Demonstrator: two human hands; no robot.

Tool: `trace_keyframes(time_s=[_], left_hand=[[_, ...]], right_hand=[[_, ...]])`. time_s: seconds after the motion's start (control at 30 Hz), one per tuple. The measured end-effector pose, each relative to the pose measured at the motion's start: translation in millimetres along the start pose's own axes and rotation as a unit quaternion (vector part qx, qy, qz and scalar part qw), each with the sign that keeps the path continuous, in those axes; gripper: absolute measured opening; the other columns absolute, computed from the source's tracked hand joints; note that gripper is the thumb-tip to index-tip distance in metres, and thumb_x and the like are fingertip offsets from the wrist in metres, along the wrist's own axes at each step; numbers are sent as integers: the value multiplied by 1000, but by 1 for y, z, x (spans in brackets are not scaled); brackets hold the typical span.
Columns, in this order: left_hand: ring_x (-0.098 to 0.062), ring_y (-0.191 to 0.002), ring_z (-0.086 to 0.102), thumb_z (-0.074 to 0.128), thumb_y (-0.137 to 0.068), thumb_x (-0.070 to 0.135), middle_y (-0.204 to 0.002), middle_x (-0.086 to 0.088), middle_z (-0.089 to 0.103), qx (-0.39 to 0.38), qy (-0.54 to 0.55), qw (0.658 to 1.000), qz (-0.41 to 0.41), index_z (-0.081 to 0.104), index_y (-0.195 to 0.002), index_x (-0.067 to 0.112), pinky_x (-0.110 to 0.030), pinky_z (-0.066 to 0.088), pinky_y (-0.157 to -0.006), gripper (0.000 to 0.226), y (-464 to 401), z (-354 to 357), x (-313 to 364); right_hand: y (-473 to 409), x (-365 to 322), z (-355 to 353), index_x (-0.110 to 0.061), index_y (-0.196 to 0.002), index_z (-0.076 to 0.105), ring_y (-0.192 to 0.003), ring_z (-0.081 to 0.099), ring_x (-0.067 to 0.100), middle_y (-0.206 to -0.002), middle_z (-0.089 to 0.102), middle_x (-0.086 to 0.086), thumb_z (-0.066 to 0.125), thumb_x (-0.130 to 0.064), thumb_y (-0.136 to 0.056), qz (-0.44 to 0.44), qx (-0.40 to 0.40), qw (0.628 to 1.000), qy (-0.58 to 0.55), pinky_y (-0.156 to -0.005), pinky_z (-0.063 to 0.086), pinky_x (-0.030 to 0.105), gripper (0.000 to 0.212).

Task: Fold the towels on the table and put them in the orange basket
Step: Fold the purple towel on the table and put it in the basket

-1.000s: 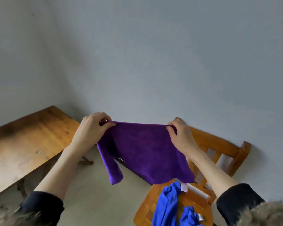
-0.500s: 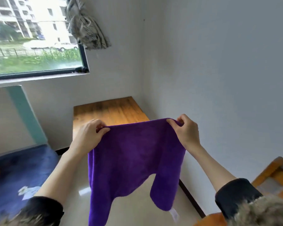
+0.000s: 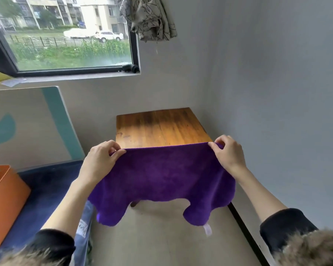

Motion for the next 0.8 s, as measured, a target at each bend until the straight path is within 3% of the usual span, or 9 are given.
trace_keyframes(time_s=[0.17, 0.27, 0.4, 0.57, 0.8], left_hand=[[-20, -74, 54, 62, -88, 27, -80, 1, 58, -11, -12, 1000, 4, 65, -84, 18, -33, 45, -71, 10, -48, 30, -15], [-23, -78, 57, 58, -90, 20, -86, -1, 57, -11, -17, 1000, -2, 67, -90, 16, -37, 47, -75, 10, -81, 52, -24], [-22, -75, 56, 62, -87, 29, -79, -1, 58, 15, -26, 998, -49, 68, -87, 18, -34, 46, -72, 13, -128, 80, -44], [-22, -72, 54, 65, -84, 38, -74, -1, 57, -31, -51, 992, -113, 67, -82, 18, -31, 42, -66, 20, -178, 132, -63], [-27, -84, 55, 59, -89, 18, -80, -2, 54, -81, -66, 987, -126, 67, -89, 12, -32, 39, -73, 10, -234, 194, -84]], right_hand=[[-57, 9, 30, -12, -82, 64, -88, 56, 25, -90, 60, 6, 64, -22, -86, 8, 20, 1000, 5, -70, 36, 26, 11], [-95, 18, 48, -14, -79, 62, -84, 55, 24, -88, 61, 5, 65, -33, -84, 19, 48, 998, 21, -66, 35, 27, 20], [-150, 30, 78, -13, -73, 56, -77, 55, 29, -82, 60, 8, 62, -49, -82, -1, 73, 993, 89, -64, 38, 32, 37], [-209, 63, 129, -9, -75, 58, -82, 56, 33, -84, 62, 11, 63, -49, -82, -13, 26, 990, 137, -74, 41, 38, 40], [-274, 95, 196, -9, -85, 64, -92, 55, 30, -95, 63, 13, 60, -40, -87, -22, -51, 983, 174, -84, 39, 40, 32]])
Point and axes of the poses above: each hand's wrist, its own y-axis away from the middle knuckle, its own z-axis out of the palm, x = y × z, the point moved 6 cm from there along -y, towards the middle knuckle
